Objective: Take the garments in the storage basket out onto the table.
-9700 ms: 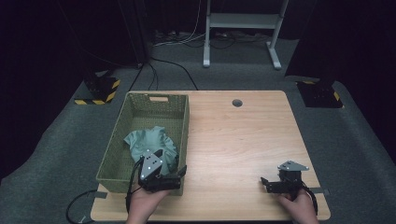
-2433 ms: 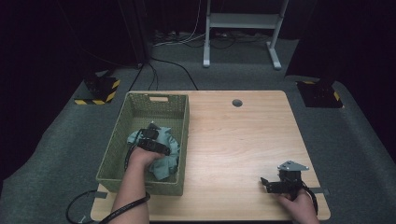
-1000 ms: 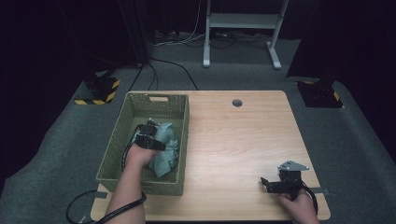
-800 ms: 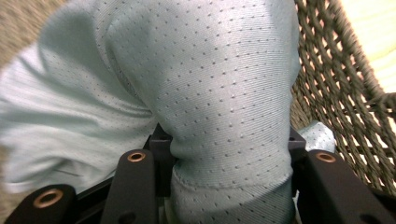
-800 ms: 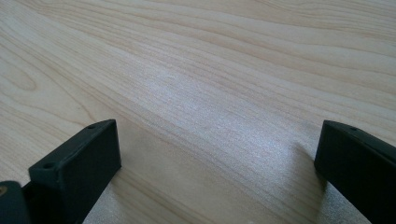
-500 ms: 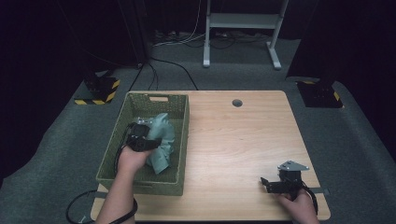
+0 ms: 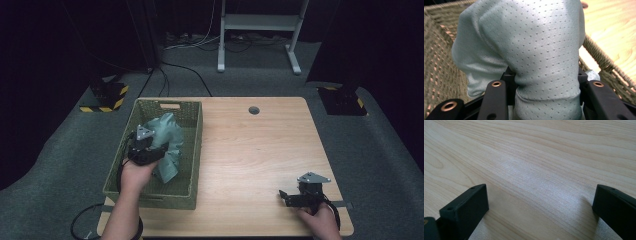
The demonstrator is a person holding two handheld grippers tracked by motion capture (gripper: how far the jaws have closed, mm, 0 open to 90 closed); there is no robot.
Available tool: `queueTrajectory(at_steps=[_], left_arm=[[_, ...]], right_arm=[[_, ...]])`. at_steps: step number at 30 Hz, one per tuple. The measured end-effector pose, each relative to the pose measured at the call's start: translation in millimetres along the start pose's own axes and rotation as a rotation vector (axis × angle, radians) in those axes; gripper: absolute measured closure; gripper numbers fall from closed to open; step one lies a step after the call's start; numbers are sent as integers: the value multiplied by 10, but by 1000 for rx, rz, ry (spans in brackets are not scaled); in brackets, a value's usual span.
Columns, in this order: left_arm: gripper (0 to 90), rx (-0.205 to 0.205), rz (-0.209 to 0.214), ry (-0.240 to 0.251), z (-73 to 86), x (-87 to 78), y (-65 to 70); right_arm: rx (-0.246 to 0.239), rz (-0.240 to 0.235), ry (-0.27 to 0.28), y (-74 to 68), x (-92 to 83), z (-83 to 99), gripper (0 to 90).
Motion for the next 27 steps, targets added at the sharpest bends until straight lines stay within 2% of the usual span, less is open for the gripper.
queueTrajectory(at_steps=[7,14,23,27], left_arm=[[550,33,-45,80,6,-99,26],[548,29,-60,154,15,-165,52],[548,62,-81,262,-83,-328,134],[547,63,-85,292,-114,-376,163]], right_arm=[[0,0,0,0,0,0,2],[0,0,0,0,0,0,2],[-1,0,0,-1,0,0,2],[-5,2,-1,-1,1,0,0]])
Point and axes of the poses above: each handheld gripper's, and its own axes: x roughly forward along the jaws, z roughly out of its underside, y roughly to its right, the point moved 4 cm from there along x, roughly forward along the jaws, and after that the axes turned 6 degrees about -x, right-handed, at the moved point
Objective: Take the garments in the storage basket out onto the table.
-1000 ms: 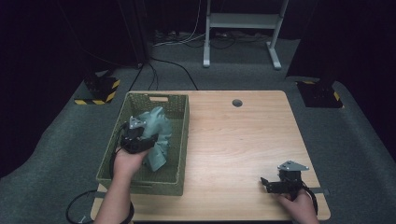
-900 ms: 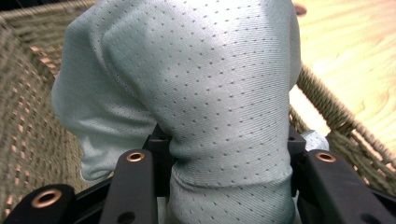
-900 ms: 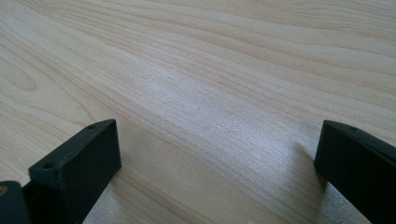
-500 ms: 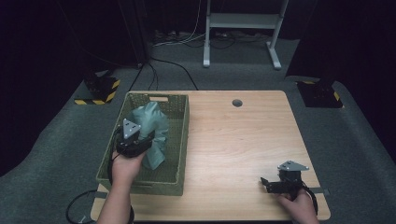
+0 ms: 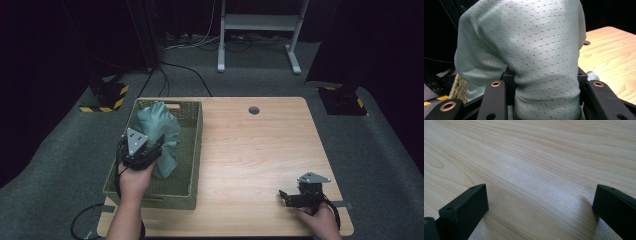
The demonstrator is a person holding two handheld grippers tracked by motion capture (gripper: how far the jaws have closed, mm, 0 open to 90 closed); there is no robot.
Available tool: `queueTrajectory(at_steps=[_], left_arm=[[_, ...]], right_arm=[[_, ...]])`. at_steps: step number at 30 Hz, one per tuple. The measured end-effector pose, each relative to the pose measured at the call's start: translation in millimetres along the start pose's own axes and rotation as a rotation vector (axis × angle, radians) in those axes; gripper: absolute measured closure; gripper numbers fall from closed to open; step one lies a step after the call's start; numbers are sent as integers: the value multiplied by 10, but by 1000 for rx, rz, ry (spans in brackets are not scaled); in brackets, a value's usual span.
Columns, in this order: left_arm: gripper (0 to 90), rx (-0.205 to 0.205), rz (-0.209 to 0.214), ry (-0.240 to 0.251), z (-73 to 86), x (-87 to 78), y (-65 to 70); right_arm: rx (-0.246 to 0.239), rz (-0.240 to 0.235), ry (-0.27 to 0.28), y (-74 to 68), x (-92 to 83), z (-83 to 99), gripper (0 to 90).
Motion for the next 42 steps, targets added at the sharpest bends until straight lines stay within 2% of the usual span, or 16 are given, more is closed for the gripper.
queueTrajectory(at_steps=[16,27,42], left_arm=[[544,-5,-7,71,-158,-91,-5],[543,-7,3,140,-231,-179,80],[541,0,22,200,-340,-227,218]], right_arm=[[2,-2,1,1,-1,0,1],[3,-2,1,1,-1,0,1],[6,-2,0,0,-2,0,2]])
Point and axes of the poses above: each handheld gripper's, and its own axes: x roughly forward along the jaws, z roughly out of its underside, y roughly to its right, the point moved 4 cm from there along x, roughly forward along the jaws, and after that the axes turned 6 degrees about -x, right-handed, at the moved point
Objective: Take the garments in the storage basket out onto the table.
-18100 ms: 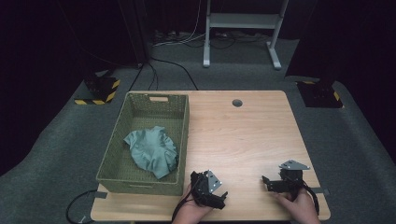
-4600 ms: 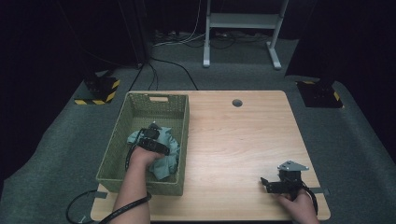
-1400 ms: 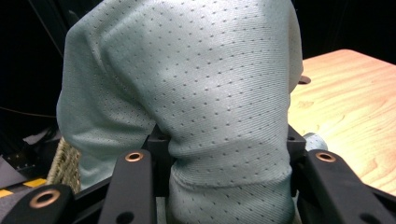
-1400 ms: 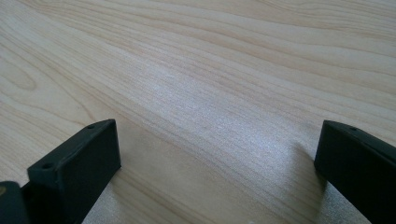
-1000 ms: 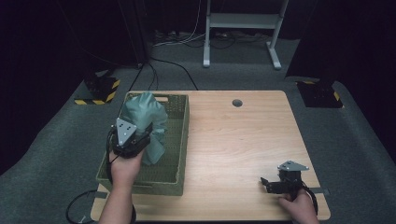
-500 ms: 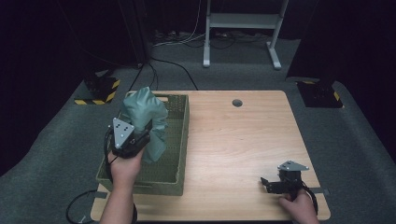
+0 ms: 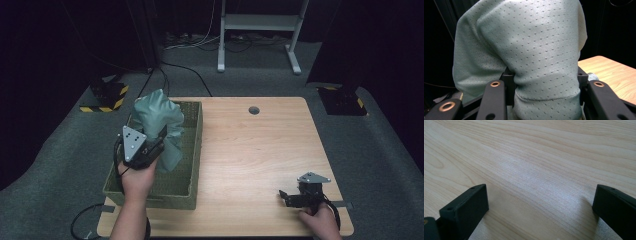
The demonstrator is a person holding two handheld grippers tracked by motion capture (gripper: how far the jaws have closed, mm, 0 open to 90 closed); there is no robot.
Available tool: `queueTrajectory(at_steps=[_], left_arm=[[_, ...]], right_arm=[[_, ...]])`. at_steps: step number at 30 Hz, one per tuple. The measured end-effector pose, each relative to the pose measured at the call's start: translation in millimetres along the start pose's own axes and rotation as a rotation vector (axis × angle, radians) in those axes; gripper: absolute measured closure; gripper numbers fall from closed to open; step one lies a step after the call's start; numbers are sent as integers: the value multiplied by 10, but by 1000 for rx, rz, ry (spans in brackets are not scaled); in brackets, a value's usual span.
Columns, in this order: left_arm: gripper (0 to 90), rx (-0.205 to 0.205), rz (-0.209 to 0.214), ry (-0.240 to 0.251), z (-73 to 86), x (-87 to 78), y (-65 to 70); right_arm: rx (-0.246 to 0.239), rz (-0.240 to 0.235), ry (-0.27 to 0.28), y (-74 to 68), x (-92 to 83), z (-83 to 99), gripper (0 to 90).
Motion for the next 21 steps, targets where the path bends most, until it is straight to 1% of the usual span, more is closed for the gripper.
queueTrajectory(at_steps=[2,6,10,15,21], left_arm=[[541,-3,5,9,-23,-1,19],[541,8,14,21,-74,-3,74],[541,10,26,38,-132,-6,133],[541,21,40,56,-232,-11,221],[541,17,50,69,-297,-8,268]], right_arm=[[0,0,0,0,0,0,2],[1,-1,1,1,0,0,2],[1,-1,1,1,0,0,2],[2,-2,1,2,-1,0,2],[1,-1,1,0,0,0,2]])
Point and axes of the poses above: each handheld gripper's, and its own axes: x roughly forward along the jaws, z roughly out of its underside, y roughly to its right, the point moved 4 cm from there along x, roughly forward along the jaws, and after that the axes turned 6 degrees about -x, right-handed, at the moved point
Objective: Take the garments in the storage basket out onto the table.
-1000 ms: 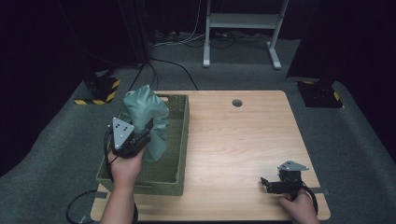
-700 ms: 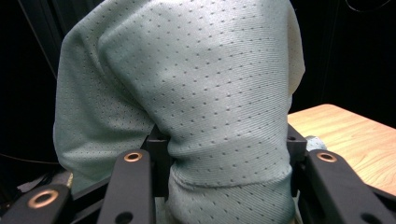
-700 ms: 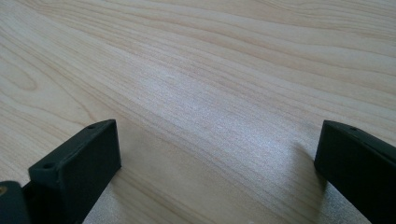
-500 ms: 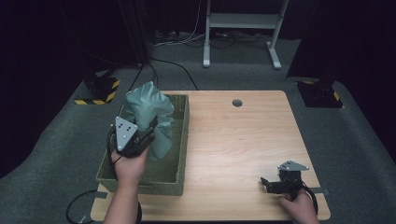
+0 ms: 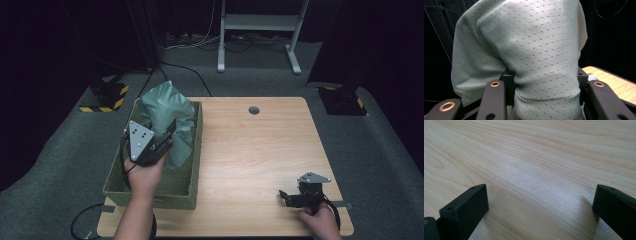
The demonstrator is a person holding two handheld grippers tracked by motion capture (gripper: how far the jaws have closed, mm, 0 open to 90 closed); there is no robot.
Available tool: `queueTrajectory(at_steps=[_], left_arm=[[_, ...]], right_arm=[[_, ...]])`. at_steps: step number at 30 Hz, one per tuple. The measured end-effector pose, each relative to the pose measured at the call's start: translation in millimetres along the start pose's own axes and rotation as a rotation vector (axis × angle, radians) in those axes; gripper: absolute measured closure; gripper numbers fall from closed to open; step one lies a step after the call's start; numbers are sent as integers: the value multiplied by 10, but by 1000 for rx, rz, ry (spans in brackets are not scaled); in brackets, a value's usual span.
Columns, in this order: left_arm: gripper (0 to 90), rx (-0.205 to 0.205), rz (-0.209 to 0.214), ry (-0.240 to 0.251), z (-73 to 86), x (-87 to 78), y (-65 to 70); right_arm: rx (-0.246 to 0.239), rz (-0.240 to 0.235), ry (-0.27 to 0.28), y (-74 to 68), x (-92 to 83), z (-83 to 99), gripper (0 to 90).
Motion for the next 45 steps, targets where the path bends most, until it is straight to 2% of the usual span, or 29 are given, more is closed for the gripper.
queueTrajectory(at_steps=[27,37,45], left_arm=[[541,4,69,76,-321,-14,299],[541,5,99,95,-417,41,443],[541,0,125,100,-432,113,570]], right_arm=[[2,-3,2,6,-3,0,2],[2,-1,1,1,-1,0,2],[1,-2,1,3,-2,0,2]])
Point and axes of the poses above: each handheld gripper's, and its own axes: x roughly forward along the jaws, z roughly out of its underside, y roughly to its right, the point moved 4 cm from there along x, roughly forward along the jaws, and after that the axes turned 6 degrees about -x, right-handed, at the moved point
